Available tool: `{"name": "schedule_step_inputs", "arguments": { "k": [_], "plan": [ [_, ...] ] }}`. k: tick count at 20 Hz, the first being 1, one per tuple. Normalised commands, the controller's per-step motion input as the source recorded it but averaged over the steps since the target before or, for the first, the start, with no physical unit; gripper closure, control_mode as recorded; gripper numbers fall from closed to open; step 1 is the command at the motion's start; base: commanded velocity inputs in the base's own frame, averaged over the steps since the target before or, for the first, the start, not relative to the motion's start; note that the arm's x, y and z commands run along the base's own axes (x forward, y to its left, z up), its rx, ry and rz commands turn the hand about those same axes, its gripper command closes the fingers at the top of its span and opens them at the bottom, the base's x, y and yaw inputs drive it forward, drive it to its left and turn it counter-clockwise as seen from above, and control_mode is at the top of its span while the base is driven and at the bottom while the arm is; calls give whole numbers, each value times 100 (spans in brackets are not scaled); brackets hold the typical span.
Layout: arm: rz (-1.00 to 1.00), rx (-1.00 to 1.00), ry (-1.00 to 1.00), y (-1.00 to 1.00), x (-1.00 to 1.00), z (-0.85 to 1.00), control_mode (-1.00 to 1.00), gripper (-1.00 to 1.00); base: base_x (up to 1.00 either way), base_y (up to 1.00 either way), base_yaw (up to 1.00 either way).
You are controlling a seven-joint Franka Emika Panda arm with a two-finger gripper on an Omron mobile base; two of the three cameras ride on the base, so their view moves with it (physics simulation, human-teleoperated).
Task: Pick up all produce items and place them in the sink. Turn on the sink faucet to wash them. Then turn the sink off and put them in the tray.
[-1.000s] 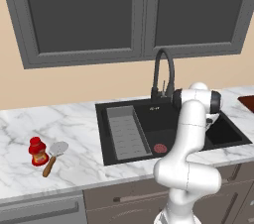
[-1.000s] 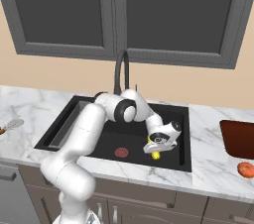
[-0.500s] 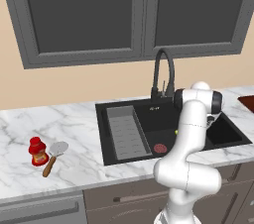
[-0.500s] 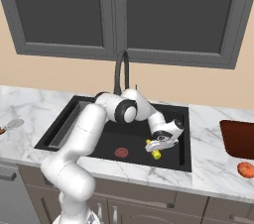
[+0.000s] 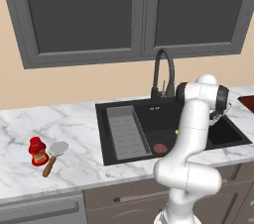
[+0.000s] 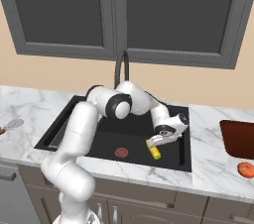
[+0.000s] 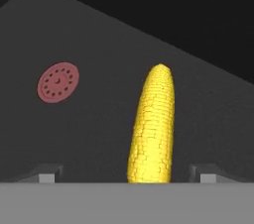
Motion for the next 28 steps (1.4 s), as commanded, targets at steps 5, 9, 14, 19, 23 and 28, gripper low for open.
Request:
{"name": "schedule_step_inputs", "arguments": {
  "k": [5, 9, 14, 19, 23, 28],
  "plan": [
    [-4, 0, -2, 0, -35, 74, -100, -100, 0, 0, 0],
    [-15, 0, -1, -1, -43, 72, -100, -100, 0, 0, 0],
    [-25, 0, 0, -2, -46, 69, -100, -100, 0, 0, 0],
    [-33, 0, 0, -3, -49, 57, -100, -100, 0, 0, 0],
    [-38, 0, 1, -5, -48, 47, -100, -100, 0, 0, 0],
    [-42, 0, 4, -1, -43, 39, -100, -100, 0, 0, 0]
  ]
}}
